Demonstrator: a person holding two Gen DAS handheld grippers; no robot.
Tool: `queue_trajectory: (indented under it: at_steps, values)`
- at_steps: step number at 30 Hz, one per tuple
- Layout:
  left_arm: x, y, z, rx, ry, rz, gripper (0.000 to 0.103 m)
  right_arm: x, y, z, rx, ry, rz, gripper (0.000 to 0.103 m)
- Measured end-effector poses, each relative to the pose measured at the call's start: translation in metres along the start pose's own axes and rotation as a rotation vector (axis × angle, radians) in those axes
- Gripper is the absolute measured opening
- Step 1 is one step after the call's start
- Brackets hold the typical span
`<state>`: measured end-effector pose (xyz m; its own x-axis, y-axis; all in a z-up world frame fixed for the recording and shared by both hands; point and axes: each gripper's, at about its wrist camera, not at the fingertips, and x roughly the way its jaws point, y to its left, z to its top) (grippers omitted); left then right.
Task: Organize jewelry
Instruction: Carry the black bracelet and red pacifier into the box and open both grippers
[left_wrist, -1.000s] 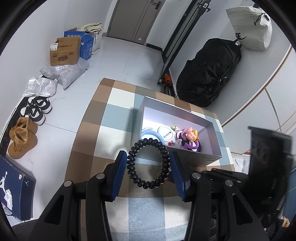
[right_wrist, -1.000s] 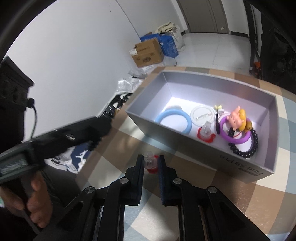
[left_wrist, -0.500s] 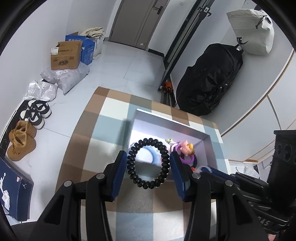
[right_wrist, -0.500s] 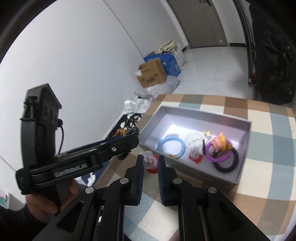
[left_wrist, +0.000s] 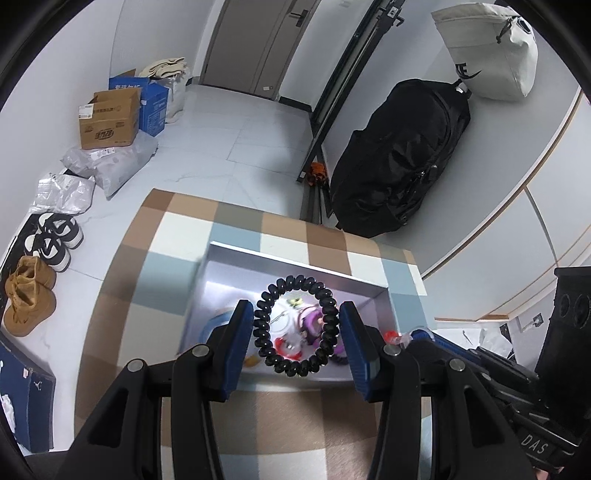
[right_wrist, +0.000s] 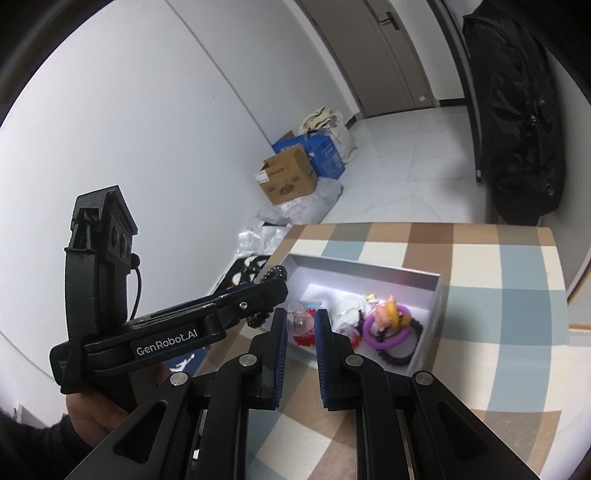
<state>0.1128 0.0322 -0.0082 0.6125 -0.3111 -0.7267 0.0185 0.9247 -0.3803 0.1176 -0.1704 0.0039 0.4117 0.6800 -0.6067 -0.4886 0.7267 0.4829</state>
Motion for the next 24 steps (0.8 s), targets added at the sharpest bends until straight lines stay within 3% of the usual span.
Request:
queue_trajectory:
  at_steps: [9, 24]
  values:
    - [0.017, -0.001, 0.007, -0.034, 0.032, 0.003, 0.042, -0.002, -0.019, 0.014, 0.052, -0.042, -0.007, 0.014]
    - [0.048, -0.002, 0.015, -0.057, 0.107, 0.011, 0.042, 0.016, -0.045, 0.022, 0.11, -0.008, -0.008, 0.014]
